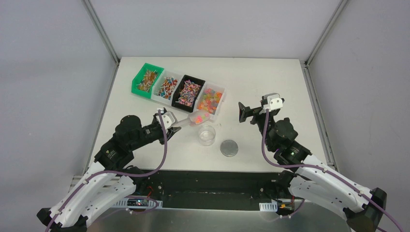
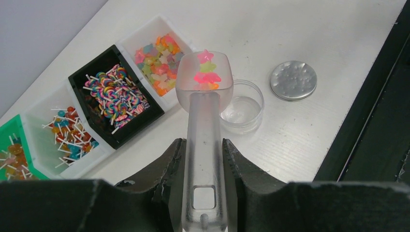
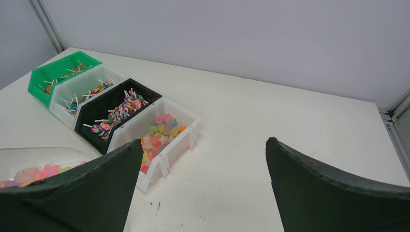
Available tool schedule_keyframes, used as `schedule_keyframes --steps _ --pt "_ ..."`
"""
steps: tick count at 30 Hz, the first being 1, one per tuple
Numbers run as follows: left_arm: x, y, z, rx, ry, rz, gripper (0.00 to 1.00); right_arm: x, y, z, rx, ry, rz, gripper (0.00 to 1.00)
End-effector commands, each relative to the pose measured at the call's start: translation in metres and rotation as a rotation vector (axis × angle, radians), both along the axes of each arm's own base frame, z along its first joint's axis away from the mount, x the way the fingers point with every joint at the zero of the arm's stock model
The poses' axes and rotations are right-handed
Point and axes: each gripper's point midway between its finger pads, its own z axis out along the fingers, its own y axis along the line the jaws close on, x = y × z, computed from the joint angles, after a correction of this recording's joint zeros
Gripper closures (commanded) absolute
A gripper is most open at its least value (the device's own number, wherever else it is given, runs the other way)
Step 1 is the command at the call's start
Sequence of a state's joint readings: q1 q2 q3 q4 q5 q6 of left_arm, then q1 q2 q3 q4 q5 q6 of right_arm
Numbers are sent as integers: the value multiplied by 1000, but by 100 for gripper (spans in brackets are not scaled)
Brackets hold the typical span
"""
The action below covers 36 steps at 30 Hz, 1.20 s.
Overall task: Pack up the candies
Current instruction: Place the fake candies in the packing bottle.
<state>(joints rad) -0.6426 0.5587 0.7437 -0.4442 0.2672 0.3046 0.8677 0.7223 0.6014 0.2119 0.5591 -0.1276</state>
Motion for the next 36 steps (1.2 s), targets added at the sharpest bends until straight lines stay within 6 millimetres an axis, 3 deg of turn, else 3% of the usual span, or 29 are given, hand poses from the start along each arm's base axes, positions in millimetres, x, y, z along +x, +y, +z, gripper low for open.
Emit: schedule_keyframes --steps 1,7,22,36 --pt "-8 -4 21 -14 -51 -56 100 1 -2 23 24 -38 -3 0" --pt "-11 -1 16 13 -44 -65 100 0 -1 22 20 -37 1 0" --pt "-15 -2 -20 123 38 -114 100 0 -2 22 18 -37 -1 0" --pt "-15 -8 -24 189 93 -163 100 0 -4 25 18 -43 -5 0"
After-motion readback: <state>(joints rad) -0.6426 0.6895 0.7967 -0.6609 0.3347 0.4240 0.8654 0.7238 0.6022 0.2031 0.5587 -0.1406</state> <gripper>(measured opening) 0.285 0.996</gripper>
